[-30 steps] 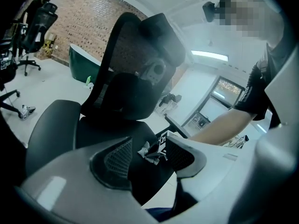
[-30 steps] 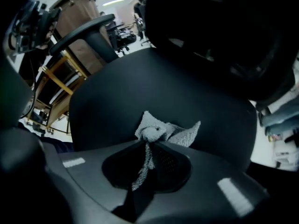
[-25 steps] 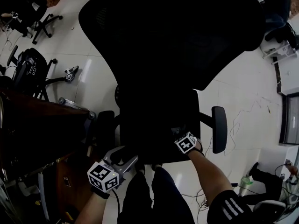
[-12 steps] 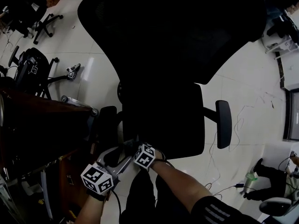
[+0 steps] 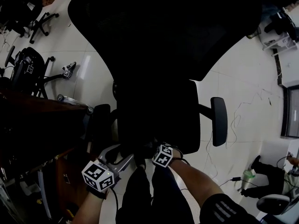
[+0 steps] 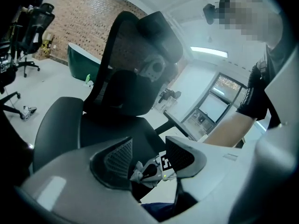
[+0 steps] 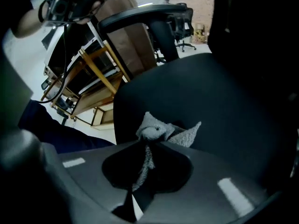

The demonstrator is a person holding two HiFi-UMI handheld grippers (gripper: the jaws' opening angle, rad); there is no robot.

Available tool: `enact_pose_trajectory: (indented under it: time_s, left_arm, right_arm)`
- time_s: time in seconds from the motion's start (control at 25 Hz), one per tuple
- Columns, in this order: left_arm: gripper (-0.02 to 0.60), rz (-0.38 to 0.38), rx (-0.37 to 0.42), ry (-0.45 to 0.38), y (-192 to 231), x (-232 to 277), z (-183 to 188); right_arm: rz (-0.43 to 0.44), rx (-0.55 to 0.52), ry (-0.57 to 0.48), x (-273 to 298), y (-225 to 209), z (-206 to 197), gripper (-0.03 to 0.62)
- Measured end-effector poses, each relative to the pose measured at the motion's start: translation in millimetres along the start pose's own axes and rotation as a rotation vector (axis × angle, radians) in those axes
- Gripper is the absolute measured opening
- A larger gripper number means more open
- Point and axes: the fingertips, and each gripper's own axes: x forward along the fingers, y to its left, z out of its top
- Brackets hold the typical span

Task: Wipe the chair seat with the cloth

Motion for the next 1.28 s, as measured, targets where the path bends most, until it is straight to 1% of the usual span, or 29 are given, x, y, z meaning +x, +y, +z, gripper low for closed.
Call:
enact_pose_trajectory:
  time_s: [0.2,0.28,0.32,0.4,0.48,0.52,0.6,0.68,0.72,0.84,1.0,1.12,1.28]
  left_arm:
    - [0.243,-0.024,0.020,0.020,-17,12,6]
    - [0.242,-0.031,0.029,0.029,-21,18,9]
    - [0.243,-0.035,0.032,0.031,-24,20,10]
    - [0.243,-0.043,0.037,0.034,-29,25,13]
    - [0.242,-0.050,0.043,0.035,-33,29,16]
    - [0.242,-0.052,0.047,0.035,-35,31,18]
    - [0.243,-0.052,0.053,0.033,-38,34,23]
    - [0.242,-0.050,0.054,0.031,-43,37,27]
    - [0.243,-0.049,0.053,0.029,-46,37,29]
    - [0.242,-0.045,0.050,0.018,-59,32,37]
    - [0.242,-0.025,0.054,0.000,-80,12,46]
    - [0.242,-0.021,0.059,-0.033,-105,-5,60]
    - [0.242,-0.031,0.084,-0.089,-153,-34,84]
  right_arm:
    - [-0.110,0.262,0.055,-61,-56,-109,0.041]
    - [-0.160,0.370,0.062,-83,-71,-141,0.040]
    - [-0.178,0.398,0.047,-91,-77,-148,0.040]
    - [-0.202,0.394,0.019,-101,-83,-155,0.041]
    - [-0.218,0.394,0.032,-106,-83,-164,0.040]
    - [-0.225,0.410,0.039,-107,-84,-168,0.040]
    - [-0.229,0.478,0.039,-111,-84,-171,0.040]
    - [-0.224,0.545,-0.003,-118,-83,-164,0.041]
    - [-0.216,0.551,-0.046,-123,-82,-155,0.041]
    - [-0.177,0.493,-0.174,-144,-72,-115,0.041]
    - [-0.123,0.422,-0.332,-192,-38,-56,0.041]
    - [-0.121,0.362,-0.446,-245,-17,-13,0.041]
    - [-0.146,0.315,-0.584,-321,9,29,0.041]
